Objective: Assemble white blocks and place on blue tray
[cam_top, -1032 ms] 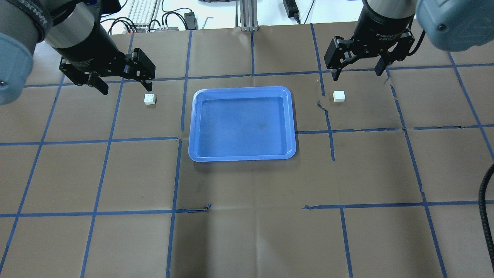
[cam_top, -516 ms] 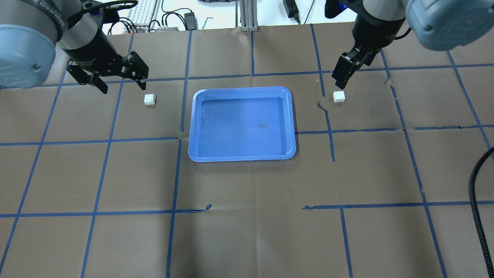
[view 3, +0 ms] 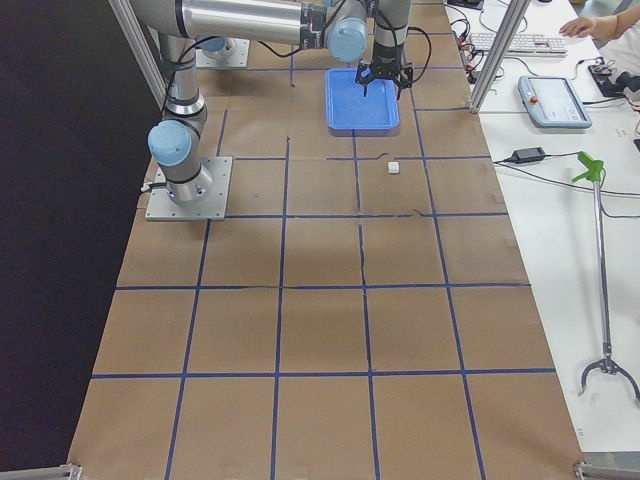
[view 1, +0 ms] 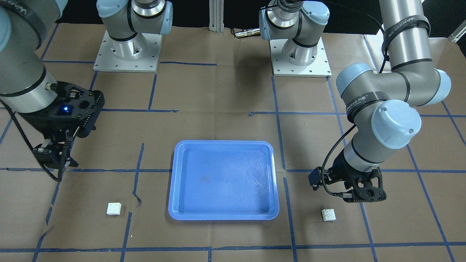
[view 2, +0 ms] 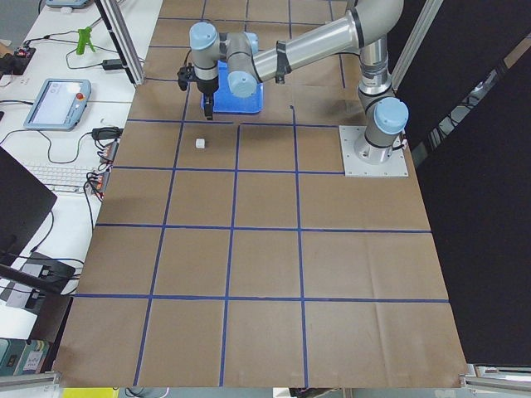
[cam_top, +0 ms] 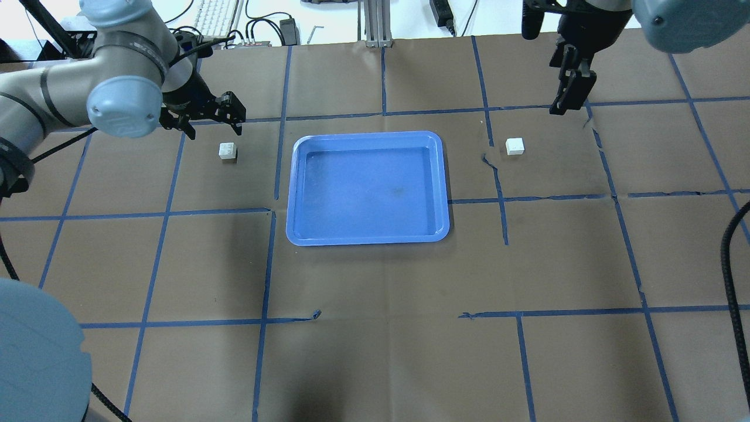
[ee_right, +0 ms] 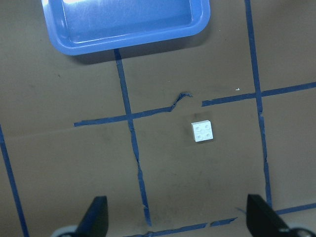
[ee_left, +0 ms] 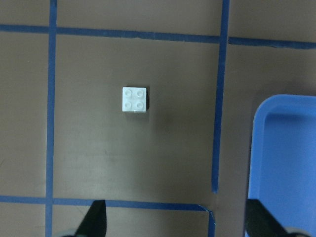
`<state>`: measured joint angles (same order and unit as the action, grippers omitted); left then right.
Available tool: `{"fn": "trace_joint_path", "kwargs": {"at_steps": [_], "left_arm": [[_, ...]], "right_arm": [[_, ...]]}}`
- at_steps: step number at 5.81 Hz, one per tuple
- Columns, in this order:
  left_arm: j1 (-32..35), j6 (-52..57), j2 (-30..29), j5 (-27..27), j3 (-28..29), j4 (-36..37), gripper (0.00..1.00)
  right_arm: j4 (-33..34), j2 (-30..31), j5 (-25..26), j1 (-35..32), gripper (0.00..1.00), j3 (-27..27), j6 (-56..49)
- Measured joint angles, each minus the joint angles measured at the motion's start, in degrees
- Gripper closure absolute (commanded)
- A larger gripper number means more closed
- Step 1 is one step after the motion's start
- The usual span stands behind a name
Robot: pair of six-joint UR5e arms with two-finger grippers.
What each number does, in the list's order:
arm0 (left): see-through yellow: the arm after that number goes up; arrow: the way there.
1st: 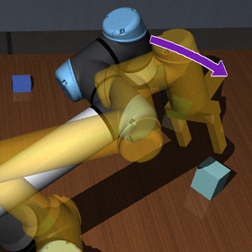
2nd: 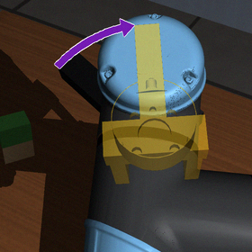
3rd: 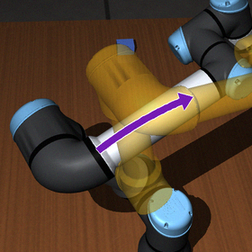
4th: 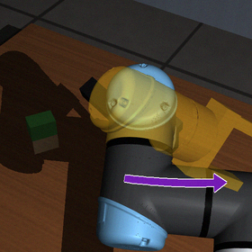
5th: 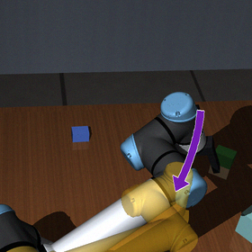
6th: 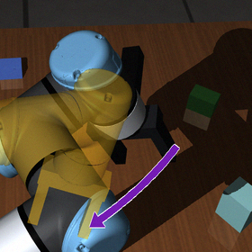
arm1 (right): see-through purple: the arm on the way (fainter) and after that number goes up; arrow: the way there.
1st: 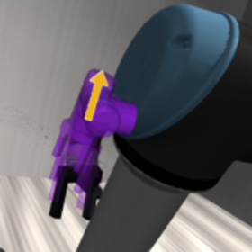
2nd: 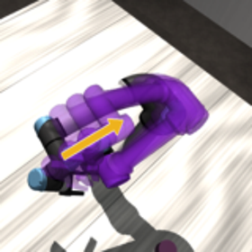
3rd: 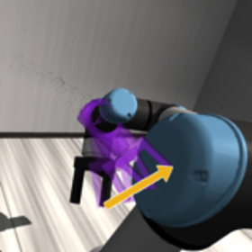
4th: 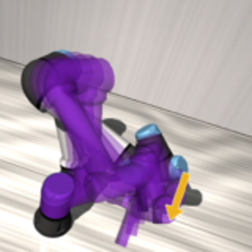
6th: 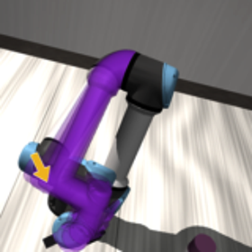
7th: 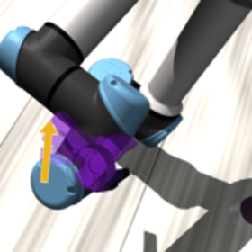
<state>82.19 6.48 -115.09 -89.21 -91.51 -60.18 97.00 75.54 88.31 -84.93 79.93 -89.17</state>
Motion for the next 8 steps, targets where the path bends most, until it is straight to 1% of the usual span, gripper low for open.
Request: {"fn": "trace_joint_path", "kwargs": {"at_steps": [1,2,3,5,6,7,8], "left_arm": [[-1.04,2.04,-3.37,-0.18,-0.59,2.38,0.01],[-1.79,2.85,-5.86,-0.27,-0.88,4.19,0.01],[-2.04,3.01,-7.5,-0.3,-0.87,6.06,0.1],[-2.12,3.11,-9.46,0.05,-0.73,10.13,0.12],[-2.12,3.17,-10.48,0.0,-0.24,11.91,0.36],[-2.12,3.21,-11.13,-0.06,0.15,12.68,0.59],[-2.12,3.53,-11.35,-0.08,0.18,12.91,0.84]], "right_arm": [[0.08,-2.46,-1.38,1.21,0.0,-2.19,-5.27],[0.09,-4.09,-3.16,2.53,0.0,-3.0,-8.01],[0.11,-6.07,-7.81,4.75,0.0,-3.16,-11.3],[0.2,-11.87,-21.25,9.54,0.0,-3.14,-19.63],[0.21,-15.31,-26.98,11.39,0.0,-3.13,-24.65],[0.21,-18.56,-31.28,12.84,0.0,-3.06,-29.36],[0.21,-21.39,-34.14,13.96,0.0,-2.77,-32.6]]}}
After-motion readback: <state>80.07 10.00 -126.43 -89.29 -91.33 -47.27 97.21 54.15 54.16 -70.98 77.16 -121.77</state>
